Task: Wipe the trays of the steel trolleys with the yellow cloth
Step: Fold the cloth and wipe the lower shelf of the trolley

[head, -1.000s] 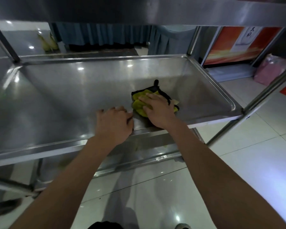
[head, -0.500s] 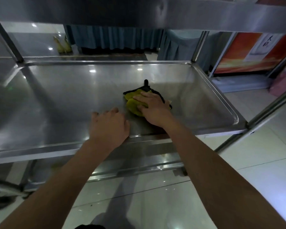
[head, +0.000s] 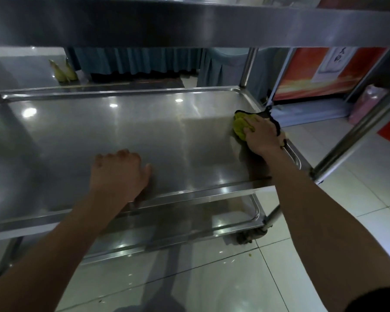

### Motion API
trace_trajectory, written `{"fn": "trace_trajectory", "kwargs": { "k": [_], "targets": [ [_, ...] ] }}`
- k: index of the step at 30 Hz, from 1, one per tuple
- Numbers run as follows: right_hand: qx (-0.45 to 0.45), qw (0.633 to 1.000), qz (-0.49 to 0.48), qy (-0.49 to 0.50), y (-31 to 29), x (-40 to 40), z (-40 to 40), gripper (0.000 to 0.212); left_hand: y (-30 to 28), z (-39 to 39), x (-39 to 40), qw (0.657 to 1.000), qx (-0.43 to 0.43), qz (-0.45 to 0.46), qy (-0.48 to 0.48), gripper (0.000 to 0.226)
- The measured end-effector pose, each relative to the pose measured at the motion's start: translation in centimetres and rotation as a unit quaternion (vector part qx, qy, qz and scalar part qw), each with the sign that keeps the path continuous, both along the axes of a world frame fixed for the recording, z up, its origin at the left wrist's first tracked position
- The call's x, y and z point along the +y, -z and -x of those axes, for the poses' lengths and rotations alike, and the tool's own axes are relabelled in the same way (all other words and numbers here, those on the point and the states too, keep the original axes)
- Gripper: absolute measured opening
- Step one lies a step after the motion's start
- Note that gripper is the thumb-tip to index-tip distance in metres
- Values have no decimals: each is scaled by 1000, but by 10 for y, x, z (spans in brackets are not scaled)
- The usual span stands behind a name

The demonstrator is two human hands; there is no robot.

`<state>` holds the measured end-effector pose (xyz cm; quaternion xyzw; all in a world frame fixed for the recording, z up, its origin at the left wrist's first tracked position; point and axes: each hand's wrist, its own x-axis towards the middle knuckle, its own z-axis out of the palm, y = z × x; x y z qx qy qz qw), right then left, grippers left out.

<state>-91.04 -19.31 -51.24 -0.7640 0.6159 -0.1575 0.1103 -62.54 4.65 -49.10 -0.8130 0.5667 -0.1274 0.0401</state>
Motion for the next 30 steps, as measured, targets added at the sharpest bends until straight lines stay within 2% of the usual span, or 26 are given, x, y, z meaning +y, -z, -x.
{"fn": "trace_trajectory", "kwargs": {
  "k": [3,5,9,14,19,25,30],
  "targets": [
    [-14,1000,-11,13,1,1,3,47,-3,13,-10,1000,-4,-2,21,39],
    [-18,1000,-9,18,1,6,0,47,-6,27,-24,997,39,7,72,30],
    [-8,1000,-12,11,2,17,3,48,-9,55,-53,981,145,-41,123,37],
    [33,999,-16,-36,1,53,-17,48,6,51,-45,981,119,-47,149,41],
    [-6,993,-4,-115,1,126,-39,43,6,45,-44,976,132,-47,165,39],
    [0,994,16,-105,-1,210,-40,40,-1,37,-37,969,145,-97,175,42],
    [-18,997,20,-76,-1,221,-45,38,-12,61,-9,949,250,-38,189,33]
  ]
}}
